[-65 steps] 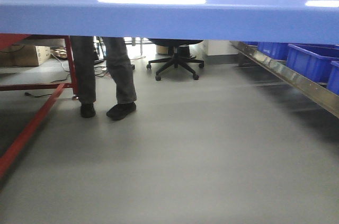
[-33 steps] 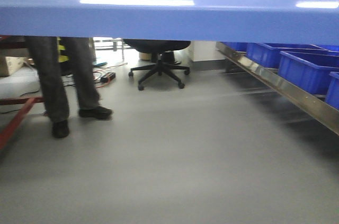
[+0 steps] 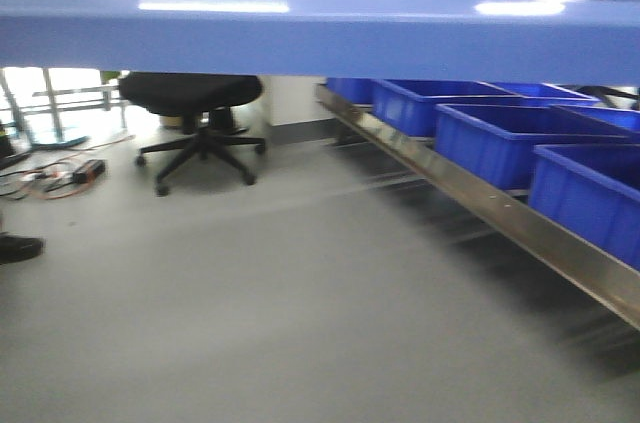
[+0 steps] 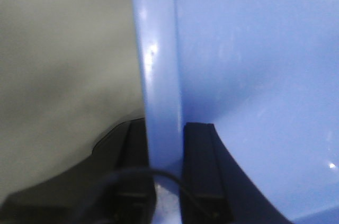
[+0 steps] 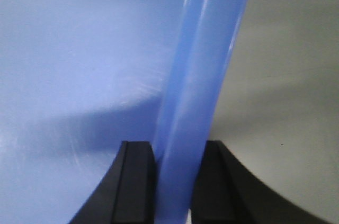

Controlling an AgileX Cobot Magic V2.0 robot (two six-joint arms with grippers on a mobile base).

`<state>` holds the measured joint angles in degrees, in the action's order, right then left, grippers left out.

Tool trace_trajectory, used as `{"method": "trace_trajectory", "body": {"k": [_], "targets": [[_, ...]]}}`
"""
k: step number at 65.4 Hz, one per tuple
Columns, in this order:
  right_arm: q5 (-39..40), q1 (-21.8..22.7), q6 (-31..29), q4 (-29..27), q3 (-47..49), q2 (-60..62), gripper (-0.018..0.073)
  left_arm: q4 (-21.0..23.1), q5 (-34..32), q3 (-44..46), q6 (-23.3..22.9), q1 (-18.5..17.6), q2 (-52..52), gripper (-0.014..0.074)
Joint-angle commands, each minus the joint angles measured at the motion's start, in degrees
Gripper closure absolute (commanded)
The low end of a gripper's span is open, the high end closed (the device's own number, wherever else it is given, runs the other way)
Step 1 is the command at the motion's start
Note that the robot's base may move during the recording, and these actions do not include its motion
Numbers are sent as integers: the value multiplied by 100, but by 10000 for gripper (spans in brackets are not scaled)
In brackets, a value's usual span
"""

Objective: Grab blue tray and place on right shelf
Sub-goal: 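Hold the tray raised with both grippers while driving to the shelf, then raise the held tray above the metal shelf edge with both grippers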

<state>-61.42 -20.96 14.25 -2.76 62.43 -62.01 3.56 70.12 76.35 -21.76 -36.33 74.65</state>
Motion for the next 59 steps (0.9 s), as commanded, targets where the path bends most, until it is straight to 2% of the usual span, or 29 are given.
{"method": "trace_trajectory", "body": {"k": [1,59], "targets": [[244,14,-180,276,177,103,489,-46,516,128,180,-20,-131,645],[244,14,-180,276,177,103,489,-46,516,128,180,-20,-131,645]]}}
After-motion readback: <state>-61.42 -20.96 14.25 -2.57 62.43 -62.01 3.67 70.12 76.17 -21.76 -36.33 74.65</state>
